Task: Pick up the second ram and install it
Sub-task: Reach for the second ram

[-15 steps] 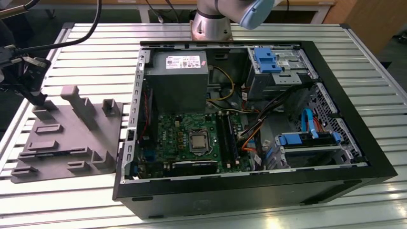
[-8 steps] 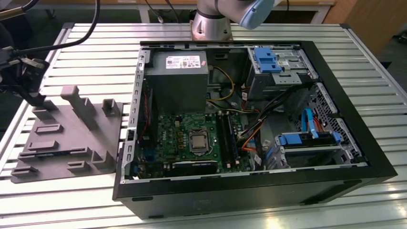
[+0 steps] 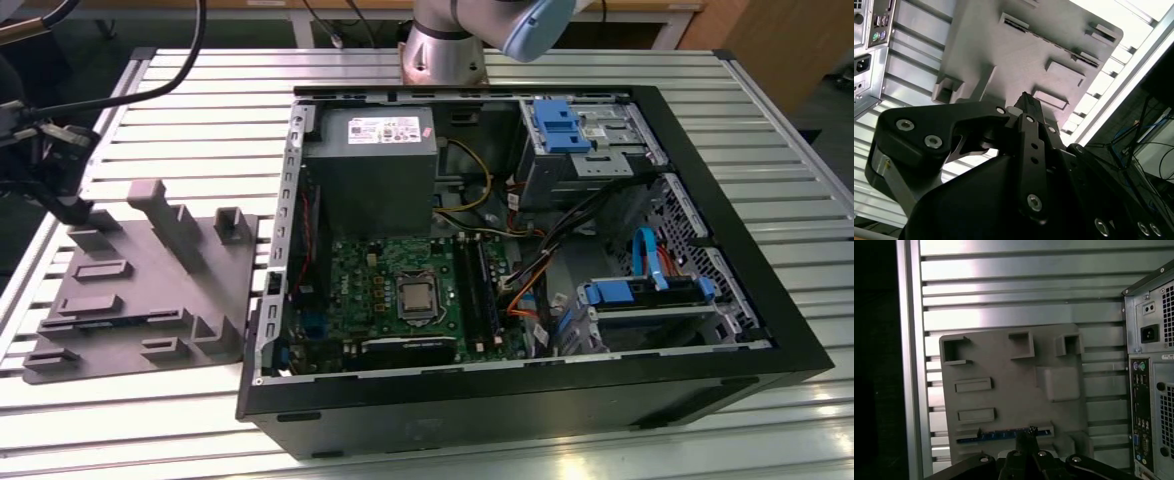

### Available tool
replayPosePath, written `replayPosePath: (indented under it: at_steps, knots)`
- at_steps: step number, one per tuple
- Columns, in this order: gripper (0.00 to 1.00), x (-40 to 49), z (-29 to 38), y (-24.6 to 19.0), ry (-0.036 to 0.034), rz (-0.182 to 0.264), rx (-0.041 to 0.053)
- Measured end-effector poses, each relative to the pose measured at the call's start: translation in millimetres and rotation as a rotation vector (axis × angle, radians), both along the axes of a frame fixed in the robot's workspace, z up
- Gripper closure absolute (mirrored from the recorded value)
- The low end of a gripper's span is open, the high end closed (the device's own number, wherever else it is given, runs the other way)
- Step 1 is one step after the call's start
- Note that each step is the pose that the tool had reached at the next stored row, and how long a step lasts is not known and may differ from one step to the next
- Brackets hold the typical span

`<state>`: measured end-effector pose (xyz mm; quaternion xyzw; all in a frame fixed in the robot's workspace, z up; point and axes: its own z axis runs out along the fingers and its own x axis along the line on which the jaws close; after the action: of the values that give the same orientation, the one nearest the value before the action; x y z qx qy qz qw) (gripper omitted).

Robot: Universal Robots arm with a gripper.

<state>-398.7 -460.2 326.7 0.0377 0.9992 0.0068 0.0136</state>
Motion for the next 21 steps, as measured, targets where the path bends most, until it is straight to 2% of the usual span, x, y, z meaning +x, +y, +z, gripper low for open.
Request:
replayPosePath:
  at_steps: [21]
  knots:
    - [0.89, -7.7, -3.9, -2.3, 0.0, 0.0, 0.0]
